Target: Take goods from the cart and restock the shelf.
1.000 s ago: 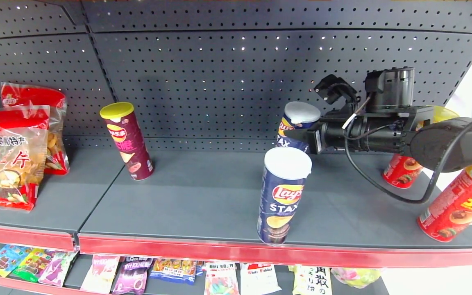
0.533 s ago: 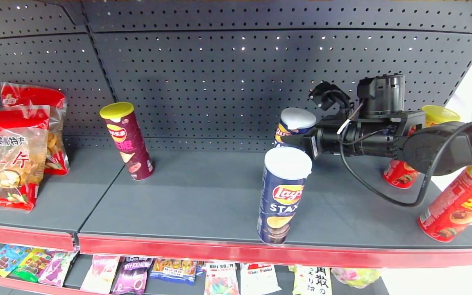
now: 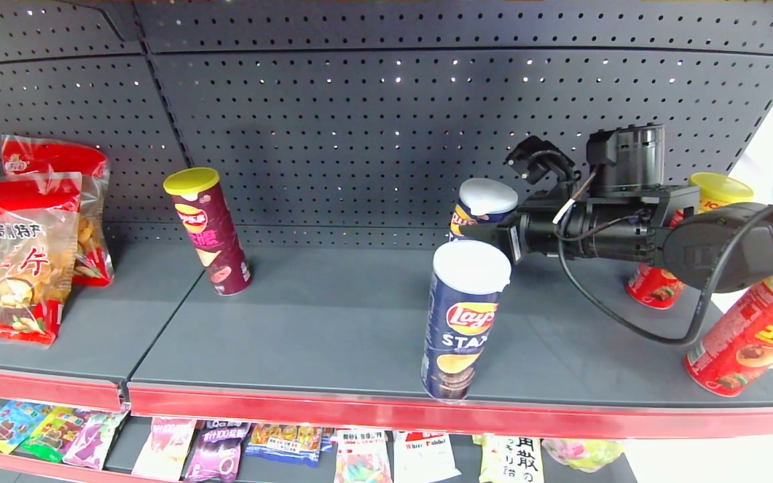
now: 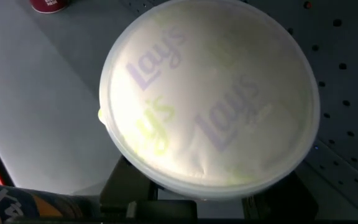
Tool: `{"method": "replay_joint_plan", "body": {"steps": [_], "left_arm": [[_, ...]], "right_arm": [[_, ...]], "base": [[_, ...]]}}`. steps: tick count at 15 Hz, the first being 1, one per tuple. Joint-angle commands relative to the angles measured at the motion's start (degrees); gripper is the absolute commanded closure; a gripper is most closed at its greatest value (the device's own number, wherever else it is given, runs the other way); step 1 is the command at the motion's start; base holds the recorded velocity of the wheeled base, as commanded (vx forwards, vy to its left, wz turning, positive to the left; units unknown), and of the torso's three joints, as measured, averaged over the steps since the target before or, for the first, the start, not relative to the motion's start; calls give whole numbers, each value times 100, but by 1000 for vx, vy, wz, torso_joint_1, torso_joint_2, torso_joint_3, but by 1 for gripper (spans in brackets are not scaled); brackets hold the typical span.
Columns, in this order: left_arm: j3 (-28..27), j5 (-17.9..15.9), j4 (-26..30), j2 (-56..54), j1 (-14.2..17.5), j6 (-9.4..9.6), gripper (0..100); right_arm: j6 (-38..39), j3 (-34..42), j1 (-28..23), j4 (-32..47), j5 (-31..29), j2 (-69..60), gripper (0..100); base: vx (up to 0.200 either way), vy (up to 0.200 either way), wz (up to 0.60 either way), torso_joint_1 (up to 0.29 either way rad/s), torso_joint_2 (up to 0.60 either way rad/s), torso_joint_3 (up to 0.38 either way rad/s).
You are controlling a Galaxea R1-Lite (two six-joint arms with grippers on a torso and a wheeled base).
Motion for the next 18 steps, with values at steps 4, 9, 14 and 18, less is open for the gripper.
{"method": "replay_joint_plan", "body": {"steps": [4, 9, 14, 18], "left_arm": [[1, 2, 0, -2, 0, 0, 0], [1, 2, 0, -2, 0, 0, 0], [1, 2, 0, -2, 0, 0, 0], [1, 2, 0, -2, 0, 0, 0]], "right_arm": [[1, 149, 19, 14, -6, -89, 100], [1, 149, 71, -3, -14, -106, 0], [36, 343, 54, -3, -50, -414, 0], [176, 1248, 27, -30, -313, -1258, 0]], "base": [[0, 0, 0, 0, 0, 0], [0, 0, 0, 0, 0, 0], [0, 0, 0, 0, 0, 0], [0, 0, 0, 0, 0, 0]]}}
